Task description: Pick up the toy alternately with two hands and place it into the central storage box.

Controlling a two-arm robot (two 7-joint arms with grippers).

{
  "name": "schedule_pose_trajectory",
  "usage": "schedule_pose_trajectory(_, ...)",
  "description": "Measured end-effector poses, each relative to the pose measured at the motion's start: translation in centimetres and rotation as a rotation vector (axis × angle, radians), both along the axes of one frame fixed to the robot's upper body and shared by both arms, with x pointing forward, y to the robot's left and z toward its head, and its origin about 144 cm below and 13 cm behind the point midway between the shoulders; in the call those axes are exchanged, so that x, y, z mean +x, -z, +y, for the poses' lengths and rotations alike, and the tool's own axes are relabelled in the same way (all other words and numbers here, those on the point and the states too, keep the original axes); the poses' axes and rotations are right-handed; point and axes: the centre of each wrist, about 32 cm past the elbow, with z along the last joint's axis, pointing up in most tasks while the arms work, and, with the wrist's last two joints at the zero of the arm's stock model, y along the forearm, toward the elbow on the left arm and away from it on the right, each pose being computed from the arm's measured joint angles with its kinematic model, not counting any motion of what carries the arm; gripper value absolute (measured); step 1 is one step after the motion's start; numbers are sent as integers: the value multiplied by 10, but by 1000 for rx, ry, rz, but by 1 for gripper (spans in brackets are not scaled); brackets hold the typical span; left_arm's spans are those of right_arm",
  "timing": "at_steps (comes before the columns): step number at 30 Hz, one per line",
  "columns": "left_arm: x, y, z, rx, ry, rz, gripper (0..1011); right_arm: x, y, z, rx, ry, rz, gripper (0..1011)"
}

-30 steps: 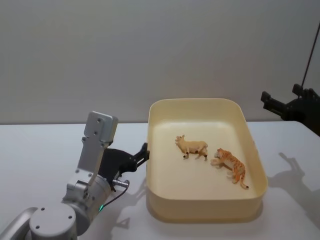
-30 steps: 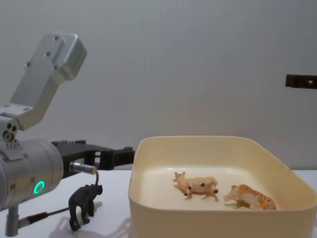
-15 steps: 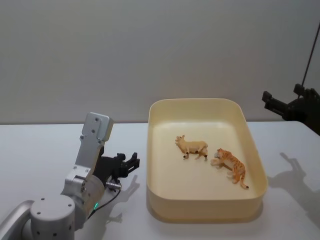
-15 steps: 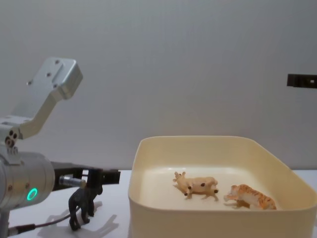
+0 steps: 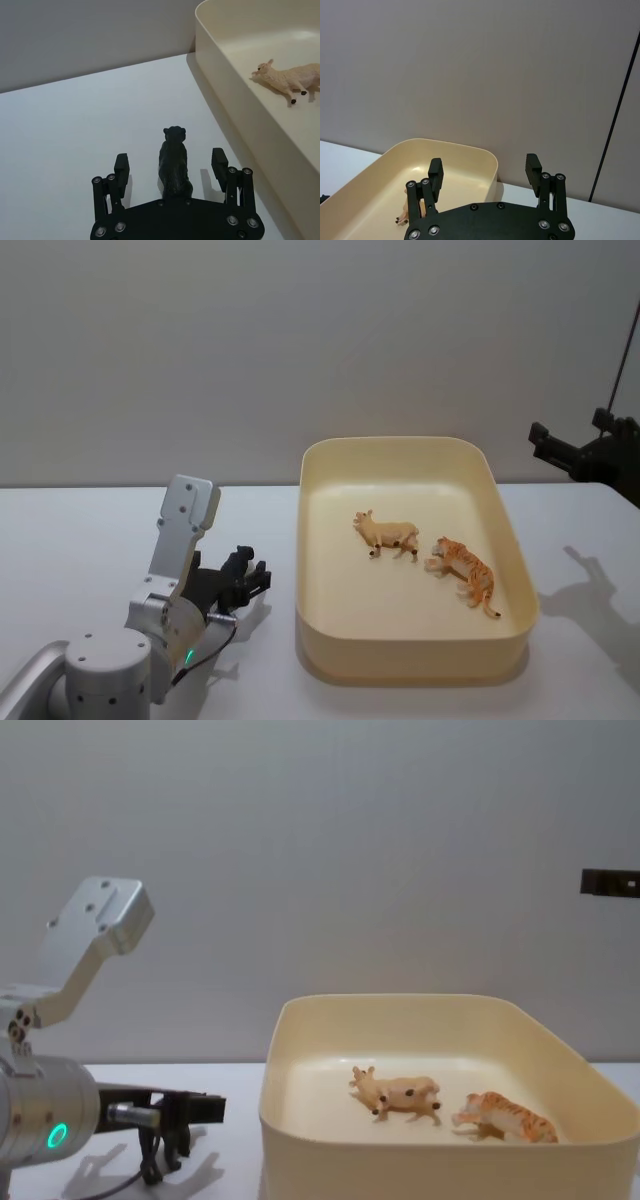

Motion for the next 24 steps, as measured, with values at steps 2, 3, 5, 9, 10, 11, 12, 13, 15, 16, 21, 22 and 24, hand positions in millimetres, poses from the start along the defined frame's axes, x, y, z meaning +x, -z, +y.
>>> schedule_pose_trajectory(2,1,2,1,-6,-5,9,1001,0,0,0,0,0,0,1001)
schedule_pose_trajectory(3,2,3,1,-8,-6,11,1001,0,0,0,0,0,0,1001)
schedule_pose_trajectory(5,3,4,1,-13,-10,19,1000,0,0,0,0,0,0,1001)
schedule_pose_trajectory(9,5,6,2,-18,-13,25,943,0,0,0,0,0,0,1001)
schedule_pose_trajectory(10,5,7,2,-21,-14,28,905,0,0,0,0,0,0,1001)
schedule_pose_trajectory(11,5,7,2,-22,-14,30,882,0,0,0,0,0,0,1001)
schedule_pose_trajectory(12,6,8,3,-24,-15,32,859,0,0,0,0,0,0,1001)
schedule_pose_trajectory(13,6,8,3,-25,-15,33,834,0,0,0,0,0,0,1001)
schedule_pose_trajectory(15,6,8,3,-27,-16,35,782,0,0,0,0,0,0,1001)
schedule_pose_trajectory(16,7,9,3,-28,-17,37,745,0,0,0,0,0,0,1001)
schedule_pose_trajectory(21,7,10,3,-33,-17,41,566,0,0,0,0,0,0,1001)
schedule_pose_trajectory(22,8,10,3,-33,-18,42,545,0,0,0,0,0,0,1001)
schedule_pose_trajectory(24,8,11,3,-34,-18,43,485,0,0,0,0,0,0,1001)
